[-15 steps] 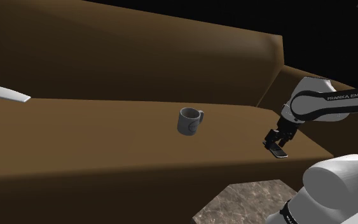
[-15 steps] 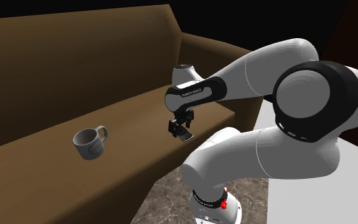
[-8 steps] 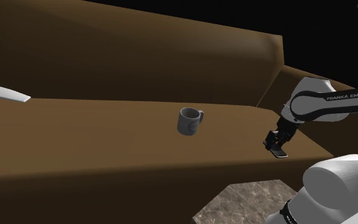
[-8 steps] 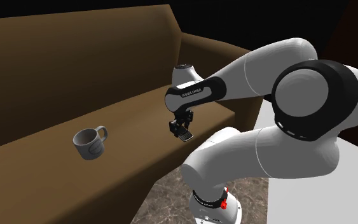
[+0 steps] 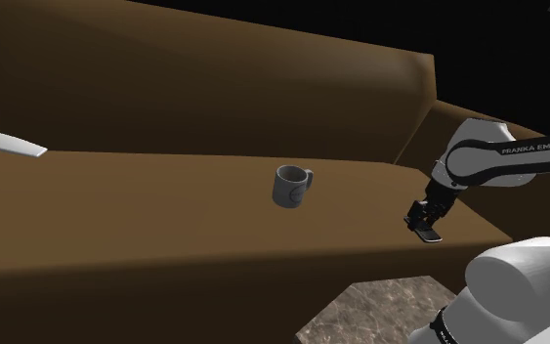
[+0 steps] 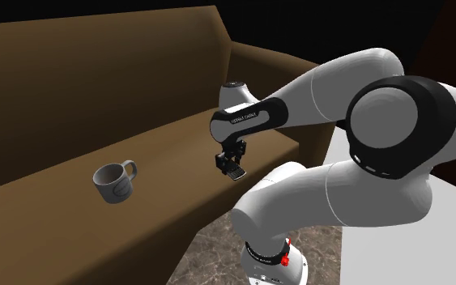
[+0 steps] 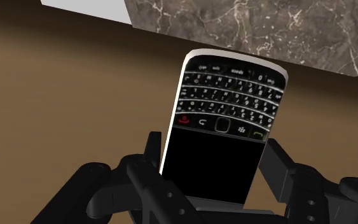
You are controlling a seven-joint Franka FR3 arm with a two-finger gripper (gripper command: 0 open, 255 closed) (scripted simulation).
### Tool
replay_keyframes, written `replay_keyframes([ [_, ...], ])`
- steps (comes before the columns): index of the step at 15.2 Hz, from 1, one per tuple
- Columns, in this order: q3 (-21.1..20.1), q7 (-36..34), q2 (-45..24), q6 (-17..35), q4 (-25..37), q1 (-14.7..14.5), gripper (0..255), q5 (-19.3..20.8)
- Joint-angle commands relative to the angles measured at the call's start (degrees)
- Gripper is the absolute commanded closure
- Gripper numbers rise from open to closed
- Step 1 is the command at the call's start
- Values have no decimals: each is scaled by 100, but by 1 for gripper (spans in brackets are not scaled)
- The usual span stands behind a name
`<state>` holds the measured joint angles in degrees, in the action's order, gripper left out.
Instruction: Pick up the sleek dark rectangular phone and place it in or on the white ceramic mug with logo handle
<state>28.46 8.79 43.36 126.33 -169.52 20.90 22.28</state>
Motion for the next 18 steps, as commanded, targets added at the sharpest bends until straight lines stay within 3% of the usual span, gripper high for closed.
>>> replay_keyframes([
  [1, 2, 7, 5, -3, -13, 1, 255, 2],
  [18, -508, 18, 834, -1723, 900, -116, 255, -462],
])
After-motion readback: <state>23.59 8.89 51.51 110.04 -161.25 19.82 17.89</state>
